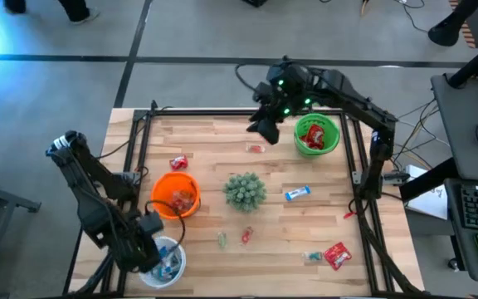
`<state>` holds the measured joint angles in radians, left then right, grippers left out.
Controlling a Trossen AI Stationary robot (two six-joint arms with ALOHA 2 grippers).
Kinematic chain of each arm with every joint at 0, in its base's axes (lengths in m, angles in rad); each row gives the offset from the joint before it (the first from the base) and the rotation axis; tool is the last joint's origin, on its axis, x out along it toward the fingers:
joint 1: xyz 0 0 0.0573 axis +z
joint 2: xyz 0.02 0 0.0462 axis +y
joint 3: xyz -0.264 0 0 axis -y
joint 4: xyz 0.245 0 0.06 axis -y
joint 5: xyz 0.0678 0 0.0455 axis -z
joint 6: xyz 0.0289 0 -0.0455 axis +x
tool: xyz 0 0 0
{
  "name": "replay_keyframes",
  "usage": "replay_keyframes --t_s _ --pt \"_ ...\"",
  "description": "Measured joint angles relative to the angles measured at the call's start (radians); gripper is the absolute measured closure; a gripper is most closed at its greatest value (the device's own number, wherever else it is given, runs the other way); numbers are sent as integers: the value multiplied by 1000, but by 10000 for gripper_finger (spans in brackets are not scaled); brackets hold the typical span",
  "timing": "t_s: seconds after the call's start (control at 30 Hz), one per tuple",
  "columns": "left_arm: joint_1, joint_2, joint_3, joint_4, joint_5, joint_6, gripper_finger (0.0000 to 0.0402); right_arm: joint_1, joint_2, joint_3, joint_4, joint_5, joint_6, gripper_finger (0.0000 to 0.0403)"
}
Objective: Sort candy
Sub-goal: Put the blue gummy into the orange bucket
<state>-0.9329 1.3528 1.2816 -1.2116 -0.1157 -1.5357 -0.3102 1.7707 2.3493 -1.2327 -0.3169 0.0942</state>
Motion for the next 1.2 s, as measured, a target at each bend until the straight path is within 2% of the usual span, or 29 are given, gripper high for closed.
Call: replay_keyframes --t_s 0.07,0.27,0.33,0.6,0.73,0.9,1.07,1.2 --pt "18 -34 0 -18 -61 0 287 -32 -17 0 -59 -1 -3 222" --pt "52 -149 -1 -38 -335 36 287 -93 -57 0 -283 -4 -44 222" --pt "62 -180 -1 -63 -379 50 287 -98 -61 0 -342 -4 -44 222" --pt "68 -284 -1 -165 -506 137 287 -66 -95 -18 -338 -23 58 222" --pt "68 -322 -1 -167 -533 246 287 -20 -99 -35 -338 -9 136 223" --pt "68 -358 -1 -168 -538 352 287 57 -100 -87 -338 64 225 223" --pt "68 -387 -1 -180 -539 458 287 149 -100 -195 -338 148 276 223" --pt "68 -412 -1 -182 -538 538 287 232 -100 -304 -338 164 338 223"
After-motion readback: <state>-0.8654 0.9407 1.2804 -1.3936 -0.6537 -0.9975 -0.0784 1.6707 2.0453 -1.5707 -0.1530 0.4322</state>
